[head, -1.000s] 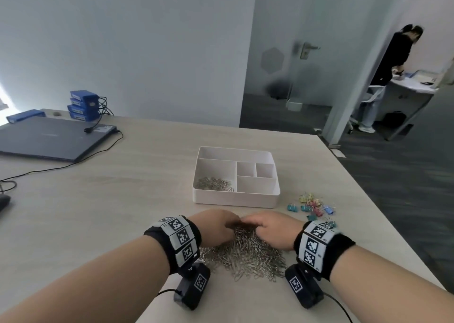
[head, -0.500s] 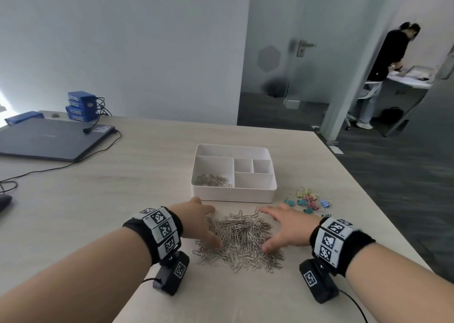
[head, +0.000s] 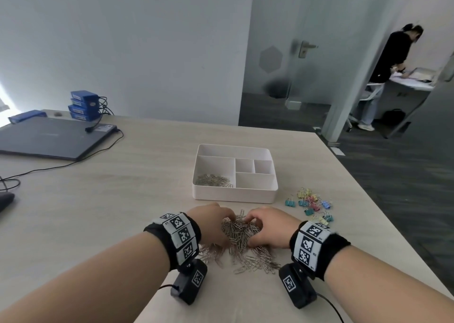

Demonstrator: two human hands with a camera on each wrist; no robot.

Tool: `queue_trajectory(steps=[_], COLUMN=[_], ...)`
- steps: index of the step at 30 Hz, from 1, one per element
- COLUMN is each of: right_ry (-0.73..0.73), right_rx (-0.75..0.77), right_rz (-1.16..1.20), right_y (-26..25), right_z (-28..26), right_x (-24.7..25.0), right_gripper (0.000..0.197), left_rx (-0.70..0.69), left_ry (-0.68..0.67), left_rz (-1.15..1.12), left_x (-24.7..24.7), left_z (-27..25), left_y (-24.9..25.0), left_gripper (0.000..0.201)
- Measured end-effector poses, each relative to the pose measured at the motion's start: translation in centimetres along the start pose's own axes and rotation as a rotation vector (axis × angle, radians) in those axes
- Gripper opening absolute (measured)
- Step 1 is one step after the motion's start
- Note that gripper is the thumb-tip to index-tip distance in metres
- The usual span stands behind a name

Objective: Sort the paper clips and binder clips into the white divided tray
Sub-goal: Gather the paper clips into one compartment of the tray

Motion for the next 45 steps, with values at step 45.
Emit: queue_trajectory(steps=[45], right_ry=[0.018], right_rx=[-0.018], right_rz=[0.747], right_y=[0.8], right_z=[2.2], right_x=[1.4], right_gripper=[0.011], left_rx=[0.199], left_ry=[0.324], left_rz=[-0.285], left_x=[8.6], left_z=[8.4], left_y=[-7.0], left_gripper=[0.007])
Point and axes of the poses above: each hand's wrist, its own z-axis towards the middle knuckle, its own x-axis out of the back of the hand, y = z × x, the point moved 3 cm from there along z, towards the middle knuckle, and after that the axes turned 13 degrees about z, right-handed, at the moved point
